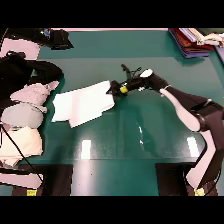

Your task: Fold the shirts.

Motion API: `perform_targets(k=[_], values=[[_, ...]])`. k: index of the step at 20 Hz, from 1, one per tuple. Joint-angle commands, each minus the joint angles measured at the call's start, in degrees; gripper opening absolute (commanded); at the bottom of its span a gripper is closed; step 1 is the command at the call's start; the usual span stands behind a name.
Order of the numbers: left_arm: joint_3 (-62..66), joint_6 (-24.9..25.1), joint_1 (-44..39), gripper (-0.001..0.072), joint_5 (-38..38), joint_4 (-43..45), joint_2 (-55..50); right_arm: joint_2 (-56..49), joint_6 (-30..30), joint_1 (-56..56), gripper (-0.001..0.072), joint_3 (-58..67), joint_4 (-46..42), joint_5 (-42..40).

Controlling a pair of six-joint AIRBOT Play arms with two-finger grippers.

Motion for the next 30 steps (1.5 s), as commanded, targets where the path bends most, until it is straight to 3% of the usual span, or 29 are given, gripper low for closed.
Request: perform_targets(k=[1, 7, 14, 19, 25, 26, 28, 29, 30], values=[[0.0, 0.0, -1.7, 0.0027, -0.1, -0.4, 0.0, 8.4, 1.5, -7.5, 0.0012, -6.1, -9.5, -3.7], [0.0, 0.7, -8.6, 0.0027, 4.0, 0.1, 0.0, 28.2, 5.0, -34.1, 0.0011, -16.5, -26.4, -3.7], [0.0, 0.6, -11.4, 0.0027, 7.8, 0.3, 0.0, 42.2, 5.5, -66.7, 0.0012, -23.1, -30.8, -7.6], [0.0, 0.6, -11.4, 0.0028, 7.7, 0.6, 0.0, 46.2, 5.5, -74.1, 0.0011, -30.5, -32.3, -7.4], [0.0, 1.1, -11.4, 0.0028, 7.1, 0.8, 0.0, 46.1, 8.0, -75.1, 0.0019, -27.3, -47.1, -0.9], [0.0, 1.1, -11.4, 0.0028, 7.0, 0.8, 0.0, 46.1, 8.0, -75.7, 0.014, -25.4, -49.6, 0.0], [0.0, 1.1, -11.4, 0.0028, 7.0, 0.9, 0.0, 46.2, 8.0, -77.5, 0.0611, -21.6, -53.3, 0.2], [0.0, 1.1, -11.4, 0.0028, 7.0, 0.9, 0.0, 46.1, 8.0, -78.6, 0.0674, -19.6, -53.9, 0.2], [0.0, 1.3, -11.4, 0.0028, 6.8, 0.9, 0.0, 46.1, 8.1, -79.9, 0.0674, -17.1, -53.7, 1.0]])
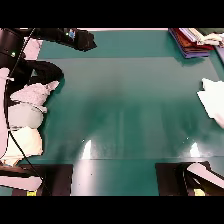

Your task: Fold the shirts.

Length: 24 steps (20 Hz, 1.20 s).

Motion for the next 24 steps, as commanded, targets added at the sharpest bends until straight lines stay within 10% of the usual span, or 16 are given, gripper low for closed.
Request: perform_targets(k=[1, 6, 17, 20, 24], values=[[0.0, 0.7, 0.0, 0.0028, -0.3, 0.1, 0.0, 0.1, 0.4, -3.3, 0.0675, 7.1, -3.6, 2.4], [0.0, 1.0, 0.0, 0.0029, 0.6, 0.0, 0.0, 0.1, 0.4, 4.4, 0.0673, 11.4, 6.6, 6.6], [0.0, 1.0, 0.0, 0.0029, 0.7, 0.1, 0.0, -0.1, 0.4, 61.0, 0.0558, 11.4, 6.4, 15.6], [0.0, 1.0, 0.0, 0.0029, 0.7, 0.1, 0.0, -0.1, 0.1, 72.4, 0.0016, 11.4, 6.2, 11.4], [0.0, 1.0, 0.0, 0.0029, 0.7, 0.1, 0.0, -0.1, 0.1, 79.1, 0.0014, 11.4, 6.2, 8.7]])
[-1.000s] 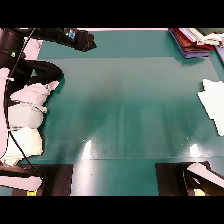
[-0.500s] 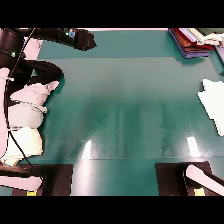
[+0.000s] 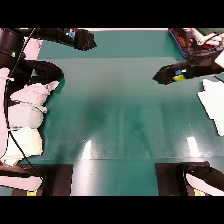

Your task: Fold the shirts.

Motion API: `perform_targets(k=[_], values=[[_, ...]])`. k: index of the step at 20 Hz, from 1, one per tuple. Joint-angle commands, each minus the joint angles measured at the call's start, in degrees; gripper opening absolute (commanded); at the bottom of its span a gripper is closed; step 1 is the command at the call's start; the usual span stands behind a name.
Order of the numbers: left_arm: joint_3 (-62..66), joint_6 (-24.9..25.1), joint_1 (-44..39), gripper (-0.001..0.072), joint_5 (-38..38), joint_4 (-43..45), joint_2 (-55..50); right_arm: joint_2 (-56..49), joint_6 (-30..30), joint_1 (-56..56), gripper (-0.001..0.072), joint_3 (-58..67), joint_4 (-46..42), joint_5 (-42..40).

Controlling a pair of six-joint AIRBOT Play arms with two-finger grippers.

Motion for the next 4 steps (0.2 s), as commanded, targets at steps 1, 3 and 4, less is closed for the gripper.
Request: perform_targets(k=[1, 3, 4], values=[[0.0, 0.0, 0.0, 0.0029, 0.0, 0.0, 0.0, 0.0, -0.1, 6.1, 0.0014, 0.1, 0.0, -2.3], [0.0, 0.0, 0.0, 0.0029, 0.0, 0.0, 0.0, 0.0, -0.1, 6.1, 0.0013, 0.1, 0.1, -1.7], [0.0, 0.0, 0.0, 0.0029, 0.0, 0.0, 0.0, 0.0, 0.0, 6.1, 0.0013, 0.1, 0.1, -1.4]])
